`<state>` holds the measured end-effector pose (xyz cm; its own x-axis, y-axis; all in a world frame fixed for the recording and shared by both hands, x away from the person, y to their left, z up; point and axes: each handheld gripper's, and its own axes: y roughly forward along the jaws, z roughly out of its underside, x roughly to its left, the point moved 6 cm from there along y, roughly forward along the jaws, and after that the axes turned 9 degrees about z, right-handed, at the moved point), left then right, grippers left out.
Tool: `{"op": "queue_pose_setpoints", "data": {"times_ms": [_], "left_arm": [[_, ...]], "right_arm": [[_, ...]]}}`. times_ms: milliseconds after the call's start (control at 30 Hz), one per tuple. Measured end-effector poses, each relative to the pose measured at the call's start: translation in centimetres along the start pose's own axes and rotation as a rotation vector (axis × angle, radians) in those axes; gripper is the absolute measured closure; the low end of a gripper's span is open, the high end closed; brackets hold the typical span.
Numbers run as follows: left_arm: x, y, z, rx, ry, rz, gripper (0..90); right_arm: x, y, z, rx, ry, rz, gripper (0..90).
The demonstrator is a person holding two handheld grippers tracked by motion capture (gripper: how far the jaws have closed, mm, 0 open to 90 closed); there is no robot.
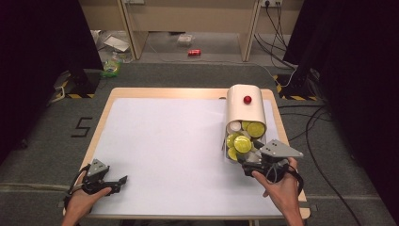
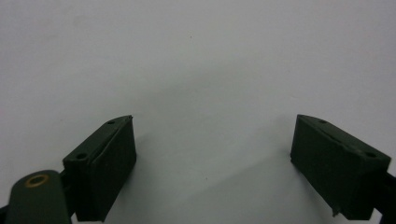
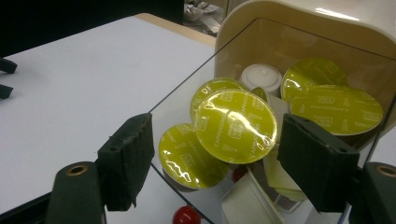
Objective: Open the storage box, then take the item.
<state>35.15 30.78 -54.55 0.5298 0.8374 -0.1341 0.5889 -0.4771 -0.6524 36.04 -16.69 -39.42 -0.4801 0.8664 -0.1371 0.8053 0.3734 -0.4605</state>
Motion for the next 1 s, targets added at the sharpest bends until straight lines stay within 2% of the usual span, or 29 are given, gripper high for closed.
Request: {"op": "queue_pose_setpoints", "data": {"times_ms": [467,667,833,1000], "left_arm": [[0.0,0.0,0.0,-0.001,0.000,0.000,13.1],[0.0,0.0,0.0,-0.002,0.000,0.001,13.1],[0.0,0.0,0.0,-0.001,0.001,0.000,13.2],[0.0,0.0,0.0,-0.001,0.000,0.000,13.2]], "right_arm": [[-0.5,1.6,-0.3,0.010,0.006,0.021,24.1],[-0.3,2.9,-0.5,0.035,-0.005,0.025,24.7],[-0.3,3.2,-0.6,0.043,-0.009,0.036,25.8],[-0.2,3.7,-0.5,0.060,-0.036,0.053,29.2]]}}
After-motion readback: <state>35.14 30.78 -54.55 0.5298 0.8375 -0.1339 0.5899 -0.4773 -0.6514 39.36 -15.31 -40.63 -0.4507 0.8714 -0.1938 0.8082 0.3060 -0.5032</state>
